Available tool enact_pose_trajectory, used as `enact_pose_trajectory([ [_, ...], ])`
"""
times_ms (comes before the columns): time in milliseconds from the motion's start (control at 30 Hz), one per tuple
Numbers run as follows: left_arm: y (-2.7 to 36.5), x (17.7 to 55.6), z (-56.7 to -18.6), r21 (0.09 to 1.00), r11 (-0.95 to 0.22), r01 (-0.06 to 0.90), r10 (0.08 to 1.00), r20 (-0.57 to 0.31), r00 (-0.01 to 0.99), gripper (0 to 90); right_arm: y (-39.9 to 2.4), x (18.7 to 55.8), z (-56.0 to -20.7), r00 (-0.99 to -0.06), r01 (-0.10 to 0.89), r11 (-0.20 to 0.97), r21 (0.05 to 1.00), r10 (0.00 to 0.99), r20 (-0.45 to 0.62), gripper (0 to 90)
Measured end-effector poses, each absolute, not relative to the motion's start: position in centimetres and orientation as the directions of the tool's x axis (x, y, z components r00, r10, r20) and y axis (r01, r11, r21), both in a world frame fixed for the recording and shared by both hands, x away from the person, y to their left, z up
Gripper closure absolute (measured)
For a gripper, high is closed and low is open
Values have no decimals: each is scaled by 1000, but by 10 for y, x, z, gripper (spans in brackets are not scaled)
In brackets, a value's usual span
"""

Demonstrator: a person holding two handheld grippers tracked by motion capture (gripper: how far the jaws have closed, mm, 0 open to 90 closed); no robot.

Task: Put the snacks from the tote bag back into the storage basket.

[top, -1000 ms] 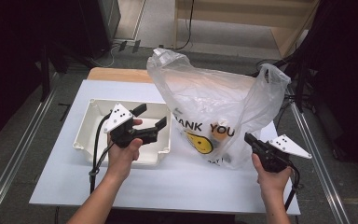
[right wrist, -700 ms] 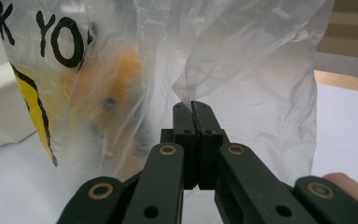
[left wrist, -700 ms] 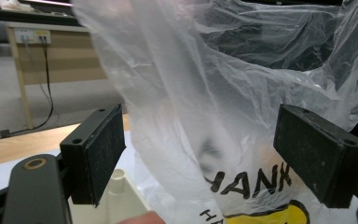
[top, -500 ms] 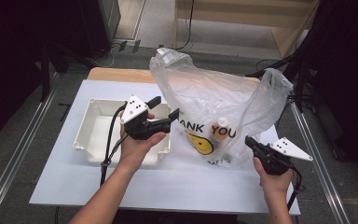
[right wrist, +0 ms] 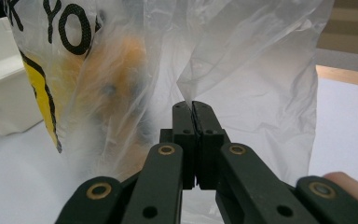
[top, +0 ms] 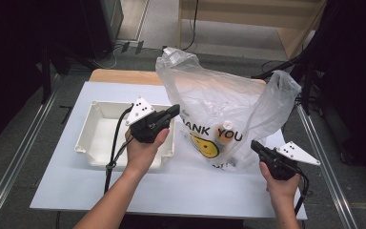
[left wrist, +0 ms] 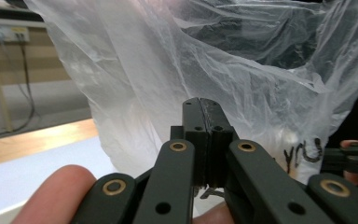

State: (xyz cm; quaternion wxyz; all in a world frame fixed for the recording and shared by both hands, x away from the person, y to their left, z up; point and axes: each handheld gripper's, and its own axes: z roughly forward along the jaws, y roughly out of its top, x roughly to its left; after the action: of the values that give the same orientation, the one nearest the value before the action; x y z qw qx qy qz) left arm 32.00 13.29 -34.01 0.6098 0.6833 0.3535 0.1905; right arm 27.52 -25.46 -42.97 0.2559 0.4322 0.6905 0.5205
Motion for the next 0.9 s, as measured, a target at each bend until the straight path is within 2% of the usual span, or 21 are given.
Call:
enact_pose_trajectory([
  [133,134,320,-341,965,-12,263,706,-178,686,900,-254,276,-430,-497,332,89,939,863,94,900],
  [167,135,319,-341,967,3,255,703,-183,687,875,-254,276,-430,-495,333,90,939,864,93,900],
  [200,135,319,-341,967,3,255,703,-183,687,752,-254,275,-430,-493,334,89,938,865,94,900],
  [233,135,318,-341,971,13,240,723,-175,668,752,-254,275,-430,-493,334,89,938,865,94,900],
  [267,132,316,-339,975,17,222,773,-154,616,543,-255,276,-430,-493,333,88,939,865,94,900],
  [300,132,316,-338,975,26,221,790,-155,592,262,-256,275,-430,-493,333,89,939,865,93,900],
  [400,129,321,-336,969,39,245,798,-178,576,140,-256,275,-431,-494,332,87,939,864,95,900],
  [433,129,321,-336,969,39,245,798,-178,576,131,-256,275,-431,-496,333,87,939,863,96,900],
  [533,125,328,-337,959,28,282,782,-197,592,134,-255,275,-431,-499,331,92,939,862,92,900],
  [567,123,331,-337,956,14,293,777,-195,598,167,-254,275,-432,-502,337,97,937,860,91,900],
  [600,121,333,-337,955,6,297,762,-197,617,232,-255,275,-432,-504,336,103,936,859,87,900],
  [700,121,333,-337,959,19,284,743,-203,638,591,-254,276,-434,-506,336,105,936,858,85,900],
  [733,121,333,-337,959,26,283,730,-211,649,591,-254,276,-434,-506,336,105,936,858,85,900],
  [767,122,334,-337,957,27,290,720,-220,658,801,-255,276,-434,-506,335,108,936,859,82,900],
  [800,122,334,-337,954,21,299,714,-223,663,801,-255,276,-434,-506,335,108,936,859,82,900],
  [833,121,335,-338,949,6,314,696,-229,680,900,-255,276,-434,-504,336,106,936,860,83,900],
  [900,121,335,-339,948,-2,319,692,-229,685,900,-256,276,-434,-501,336,105,936,861,83,900],
])
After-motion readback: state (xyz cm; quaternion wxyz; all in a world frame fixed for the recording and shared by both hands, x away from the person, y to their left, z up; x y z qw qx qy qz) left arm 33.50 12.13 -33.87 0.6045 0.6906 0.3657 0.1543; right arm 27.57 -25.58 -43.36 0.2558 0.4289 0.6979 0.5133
